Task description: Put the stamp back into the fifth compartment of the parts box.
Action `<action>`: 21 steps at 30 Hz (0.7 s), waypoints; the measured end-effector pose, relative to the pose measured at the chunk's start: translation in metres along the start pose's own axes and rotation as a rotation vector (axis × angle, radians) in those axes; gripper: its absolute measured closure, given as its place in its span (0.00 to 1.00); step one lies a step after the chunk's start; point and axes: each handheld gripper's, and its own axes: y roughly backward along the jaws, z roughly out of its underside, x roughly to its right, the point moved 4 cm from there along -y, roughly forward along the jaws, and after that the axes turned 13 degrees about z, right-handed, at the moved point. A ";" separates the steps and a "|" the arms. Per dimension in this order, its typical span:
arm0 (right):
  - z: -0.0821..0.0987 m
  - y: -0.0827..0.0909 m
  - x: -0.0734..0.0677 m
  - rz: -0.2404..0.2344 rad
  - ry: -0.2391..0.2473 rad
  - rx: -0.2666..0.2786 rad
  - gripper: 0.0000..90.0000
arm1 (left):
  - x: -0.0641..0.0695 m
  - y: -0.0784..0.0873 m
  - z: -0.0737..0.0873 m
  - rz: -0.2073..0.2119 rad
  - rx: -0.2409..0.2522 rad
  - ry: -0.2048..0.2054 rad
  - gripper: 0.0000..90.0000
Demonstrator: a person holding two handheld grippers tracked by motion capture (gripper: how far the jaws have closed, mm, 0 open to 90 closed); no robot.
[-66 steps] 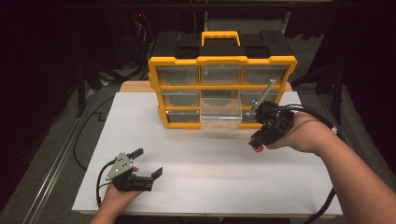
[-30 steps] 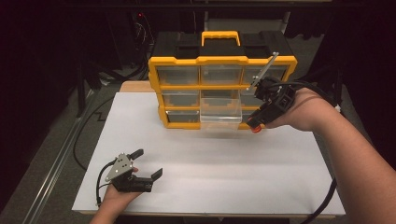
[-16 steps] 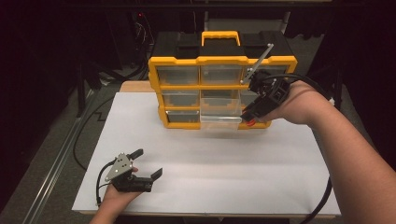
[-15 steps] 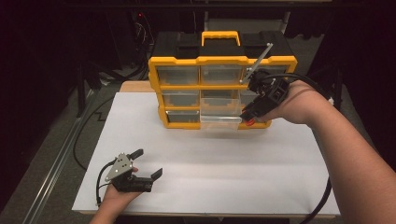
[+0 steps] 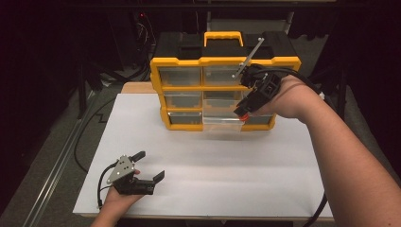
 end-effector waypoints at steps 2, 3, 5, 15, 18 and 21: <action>-0.002 -0.001 0.001 0.009 -0.001 -0.008 0.82 | 0.000 0.000 0.000 -0.003 0.005 0.002 0.00; -0.004 -0.002 0.001 0.006 -0.006 -0.006 0.82 | 0.000 0.000 0.000 -0.003 0.005 0.001 0.00; -0.006 -0.004 0.003 0.010 0.000 -0.002 0.82 | 0.000 0.000 0.000 -0.004 0.005 -0.001 0.00; -0.015 -0.013 0.007 0.024 0.000 -0.004 0.82 | 0.000 0.000 0.000 0.003 0.002 -0.005 0.00; -0.018 -0.015 0.008 0.031 -0.004 -0.004 0.82 | 0.000 0.001 0.000 0.004 0.002 -0.005 0.00; -0.021 -0.017 0.010 0.034 -0.002 -0.006 0.82 | 0.001 0.000 0.000 0.005 0.006 -0.002 0.00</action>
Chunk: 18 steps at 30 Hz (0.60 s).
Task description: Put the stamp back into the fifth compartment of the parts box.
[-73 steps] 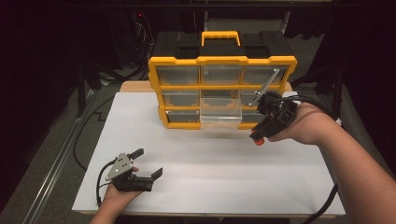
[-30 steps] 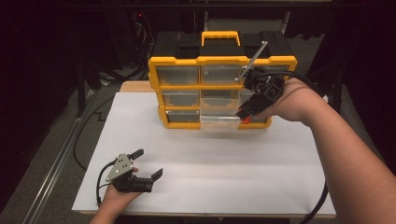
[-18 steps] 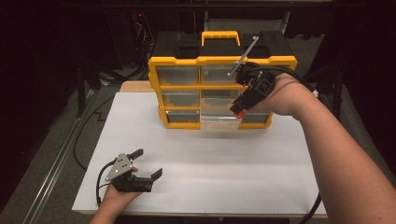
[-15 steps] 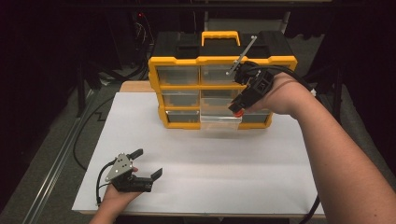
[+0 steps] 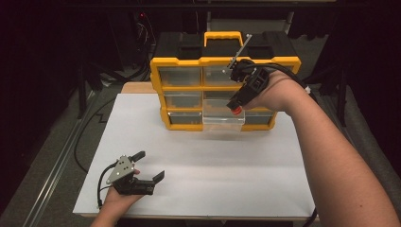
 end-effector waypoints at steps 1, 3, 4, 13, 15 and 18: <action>-0.001 -0.001 0.001 0.000 -0.002 0.002 0.82 | 0.000 0.000 0.000 0.002 -0.006 -0.003 0.00; -0.003 -0.002 0.002 0.004 -0.008 0.004 0.82 | 0.000 -0.001 0.001 0.000 -0.004 -0.001 0.00; -0.004 -0.002 0.003 0.006 -0.005 0.003 0.82 | 0.000 -0.001 0.000 0.002 -0.005 -0.002 0.00; -0.011 -0.009 0.004 0.021 -0.008 -0.006 0.82 | 0.000 0.000 0.000 0.006 -0.006 -0.006 0.00; -0.012 -0.011 0.005 0.026 -0.009 -0.008 0.82 | 0.000 0.000 0.000 0.006 -0.006 -0.004 0.00; -0.014 -0.015 0.004 0.030 -0.002 -0.010 0.82 | 0.001 0.000 0.000 0.006 -0.006 -0.004 0.00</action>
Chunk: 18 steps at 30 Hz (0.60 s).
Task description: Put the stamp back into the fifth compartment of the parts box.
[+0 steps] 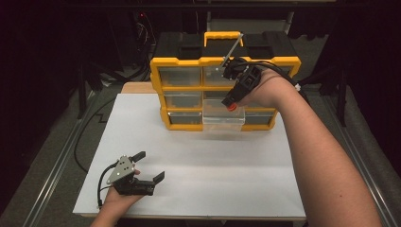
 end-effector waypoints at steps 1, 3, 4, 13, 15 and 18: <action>-0.001 -0.001 -0.001 -0.001 -0.001 -0.001 0.82 | 0.000 0.000 0.000 0.000 0.000 0.000 0.00; -0.002 -0.004 -0.002 0.003 0.002 -0.004 0.82 | 0.000 0.000 0.000 0.001 0.000 -0.001 0.00; -0.002 -0.005 -0.002 0.006 0.005 -0.005 0.82 | 0.000 0.000 0.000 0.001 0.000 0.000 0.00; 0.000 -0.020 -0.006 0.001 0.019 -0.031 0.82 | 0.000 0.000 0.000 0.003 0.001 -0.002 0.00; 0.001 -0.024 -0.007 0.013 0.026 -0.039 0.82 | 0.000 0.000 0.000 0.004 0.000 -0.004 0.00; 0.003 -0.030 -0.008 0.014 0.037 -0.041 0.82 | 0.000 0.001 0.000 0.004 0.000 -0.004 0.00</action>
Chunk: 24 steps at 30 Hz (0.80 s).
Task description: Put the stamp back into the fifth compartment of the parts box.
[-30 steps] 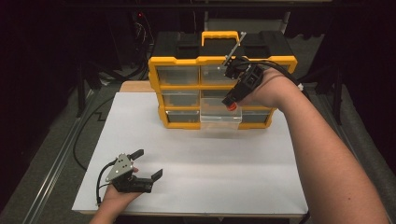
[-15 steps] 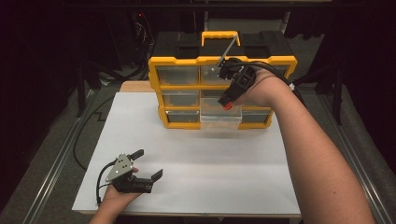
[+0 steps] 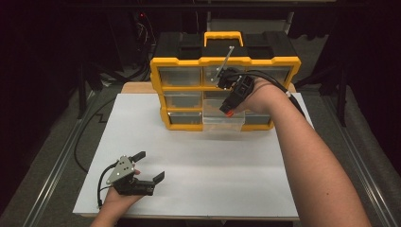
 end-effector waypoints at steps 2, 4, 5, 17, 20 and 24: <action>0.001 -0.003 -0.001 -0.003 0.000 0.001 0.82 | 0.000 0.000 0.000 0.000 -0.001 0.001 0.00; 0.002 -0.005 -0.001 -0.004 0.000 -0.004 0.82 | 0.000 0.000 0.000 0.000 0.000 0.000 0.00; 0.002 -0.005 -0.001 -0.004 0.000 -0.007 0.82 | 0.000 0.000 0.000 0.001 -0.001 -0.001 0.00; 0.002 -0.011 -0.004 -0.013 0.001 -0.021 0.81 | 0.001 0.000 0.000 -0.003 0.006 0.004 0.00; 0.003 -0.013 -0.005 -0.002 0.013 -0.025 0.81 | 0.001 0.001 0.000 -0.005 0.009 0.001 0.00; 0.004 -0.014 -0.003 0.002 0.010 -0.024 0.81 | 0.000 0.001 -0.001 -0.006 0.010 0.002 0.00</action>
